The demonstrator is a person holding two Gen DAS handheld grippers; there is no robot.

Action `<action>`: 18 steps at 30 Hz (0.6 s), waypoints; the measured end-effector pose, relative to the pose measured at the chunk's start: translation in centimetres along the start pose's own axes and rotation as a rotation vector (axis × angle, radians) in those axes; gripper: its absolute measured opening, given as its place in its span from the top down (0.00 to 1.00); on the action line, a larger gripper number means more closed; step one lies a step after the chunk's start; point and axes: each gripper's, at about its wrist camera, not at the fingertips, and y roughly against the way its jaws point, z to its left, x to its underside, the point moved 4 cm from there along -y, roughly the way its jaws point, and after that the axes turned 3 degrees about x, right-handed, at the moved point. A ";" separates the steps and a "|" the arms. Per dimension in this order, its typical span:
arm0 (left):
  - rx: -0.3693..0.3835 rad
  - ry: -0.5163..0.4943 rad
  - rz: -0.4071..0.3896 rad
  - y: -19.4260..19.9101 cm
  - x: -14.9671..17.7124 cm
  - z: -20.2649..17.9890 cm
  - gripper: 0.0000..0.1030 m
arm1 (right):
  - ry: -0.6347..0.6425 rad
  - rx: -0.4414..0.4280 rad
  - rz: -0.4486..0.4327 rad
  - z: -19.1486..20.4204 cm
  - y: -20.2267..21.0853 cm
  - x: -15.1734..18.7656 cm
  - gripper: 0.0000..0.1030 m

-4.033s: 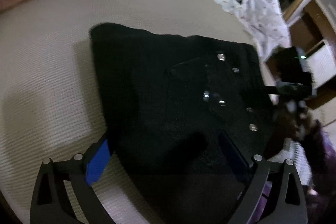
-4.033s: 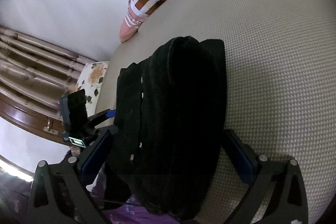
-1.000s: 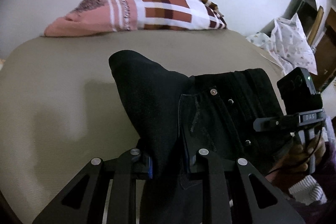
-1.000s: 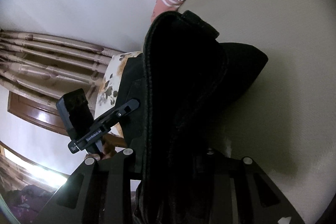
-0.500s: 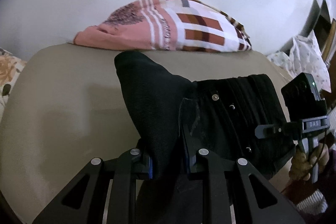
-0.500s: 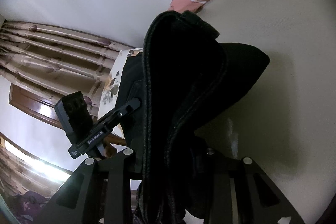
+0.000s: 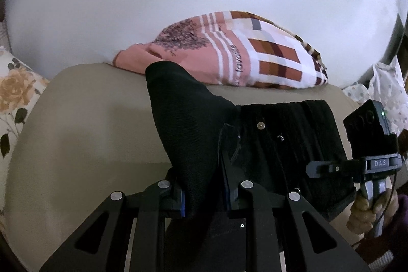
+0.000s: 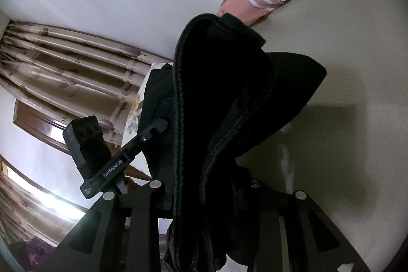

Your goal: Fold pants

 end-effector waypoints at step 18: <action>-0.049 0.035 -0.044 -3.1 -5.5 5.2 0.80 | 0.042 -0.010 -0.014 0.1 -3.7 -6.1 0.72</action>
